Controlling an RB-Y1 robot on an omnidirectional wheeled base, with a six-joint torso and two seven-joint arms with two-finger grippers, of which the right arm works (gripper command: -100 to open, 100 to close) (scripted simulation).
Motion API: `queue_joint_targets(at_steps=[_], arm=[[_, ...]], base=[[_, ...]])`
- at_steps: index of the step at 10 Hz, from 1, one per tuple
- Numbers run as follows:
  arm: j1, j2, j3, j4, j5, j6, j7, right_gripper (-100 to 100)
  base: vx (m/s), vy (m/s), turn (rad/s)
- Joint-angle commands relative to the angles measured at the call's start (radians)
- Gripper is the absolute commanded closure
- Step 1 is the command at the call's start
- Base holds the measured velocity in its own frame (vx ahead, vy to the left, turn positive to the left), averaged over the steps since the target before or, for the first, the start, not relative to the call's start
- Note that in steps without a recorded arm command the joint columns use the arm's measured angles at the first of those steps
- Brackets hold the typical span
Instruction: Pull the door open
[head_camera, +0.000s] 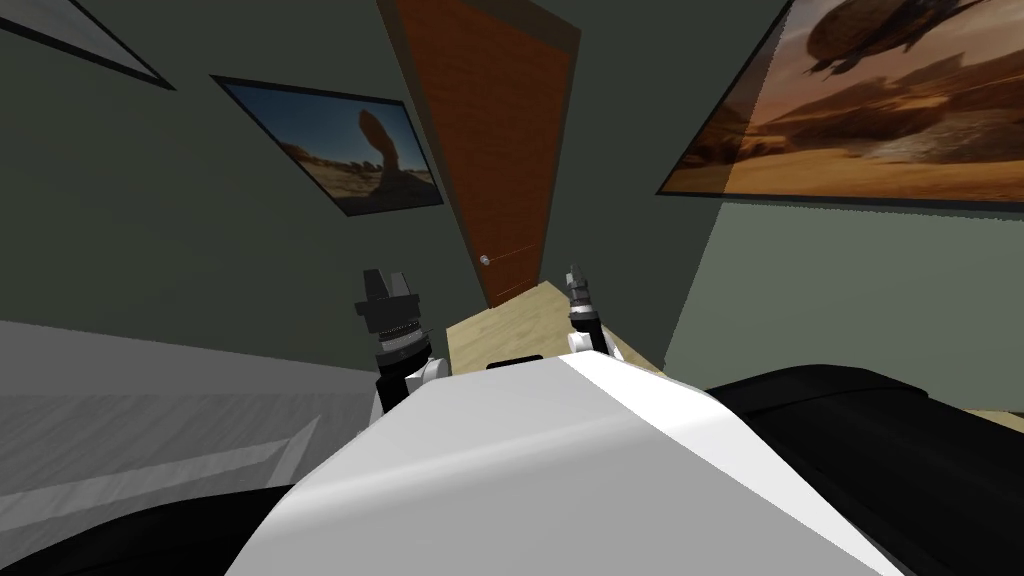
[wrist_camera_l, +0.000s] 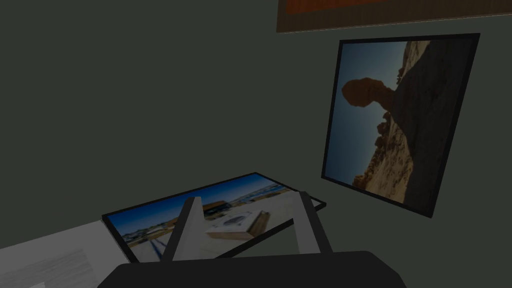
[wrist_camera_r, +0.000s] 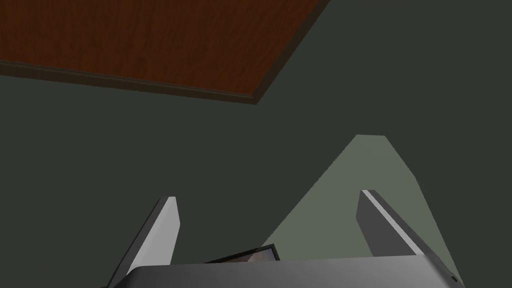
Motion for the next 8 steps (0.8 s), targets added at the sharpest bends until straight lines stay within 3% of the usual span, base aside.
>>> queue_joint_targets(at_steps=[1, 8], arm=[[-0.005, -0.003, 0.004, 0.028, 0.017, -0.012, 0.029, -100], [-0.045, -0.02, 0.008, 0.17, 0.089, -0.059, 0.153, -100]], base=[[0.1, 0.031, -0.003], [0.096, 0.039, -0.002]])
